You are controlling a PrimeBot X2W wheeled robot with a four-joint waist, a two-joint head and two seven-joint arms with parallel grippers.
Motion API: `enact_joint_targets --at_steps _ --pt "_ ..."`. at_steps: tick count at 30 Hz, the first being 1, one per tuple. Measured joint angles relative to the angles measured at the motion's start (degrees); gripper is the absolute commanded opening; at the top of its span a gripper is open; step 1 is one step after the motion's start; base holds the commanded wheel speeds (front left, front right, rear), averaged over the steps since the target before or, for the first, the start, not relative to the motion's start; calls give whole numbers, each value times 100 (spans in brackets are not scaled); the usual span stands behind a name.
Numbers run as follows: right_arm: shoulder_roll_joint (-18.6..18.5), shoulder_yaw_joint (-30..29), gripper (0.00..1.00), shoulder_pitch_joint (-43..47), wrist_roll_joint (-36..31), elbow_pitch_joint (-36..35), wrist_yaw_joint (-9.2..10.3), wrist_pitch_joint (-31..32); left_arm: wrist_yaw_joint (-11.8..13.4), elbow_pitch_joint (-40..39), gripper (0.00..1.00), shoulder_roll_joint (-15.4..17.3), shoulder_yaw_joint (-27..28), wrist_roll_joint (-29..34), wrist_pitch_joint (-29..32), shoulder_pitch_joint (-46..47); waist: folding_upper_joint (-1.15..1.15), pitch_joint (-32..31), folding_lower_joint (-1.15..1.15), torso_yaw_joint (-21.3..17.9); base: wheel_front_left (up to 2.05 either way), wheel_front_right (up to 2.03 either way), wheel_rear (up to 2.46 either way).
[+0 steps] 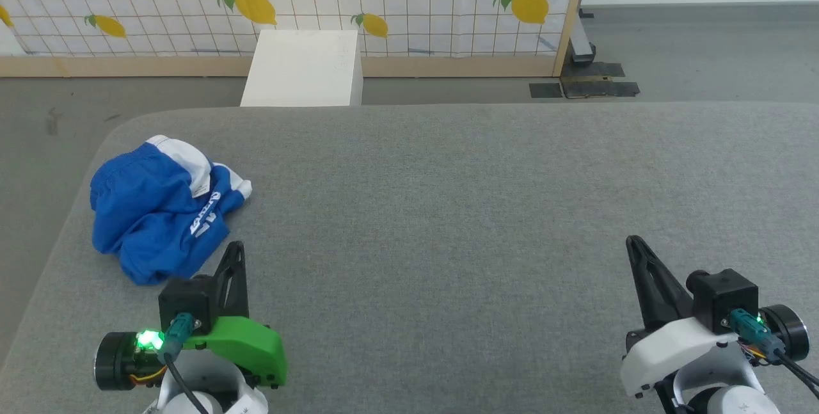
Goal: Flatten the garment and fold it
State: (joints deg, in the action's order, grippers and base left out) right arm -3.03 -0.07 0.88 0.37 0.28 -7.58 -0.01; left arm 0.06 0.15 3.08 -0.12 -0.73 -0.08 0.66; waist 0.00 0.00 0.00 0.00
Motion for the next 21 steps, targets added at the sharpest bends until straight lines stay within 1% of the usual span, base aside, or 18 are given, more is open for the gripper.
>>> enact_joint_targets --at_steps 21 --pt "0 -1 0 0 0 0 0 0 0 0 0 0 -2 0 0 0 0 0 0 0 0 0 0"
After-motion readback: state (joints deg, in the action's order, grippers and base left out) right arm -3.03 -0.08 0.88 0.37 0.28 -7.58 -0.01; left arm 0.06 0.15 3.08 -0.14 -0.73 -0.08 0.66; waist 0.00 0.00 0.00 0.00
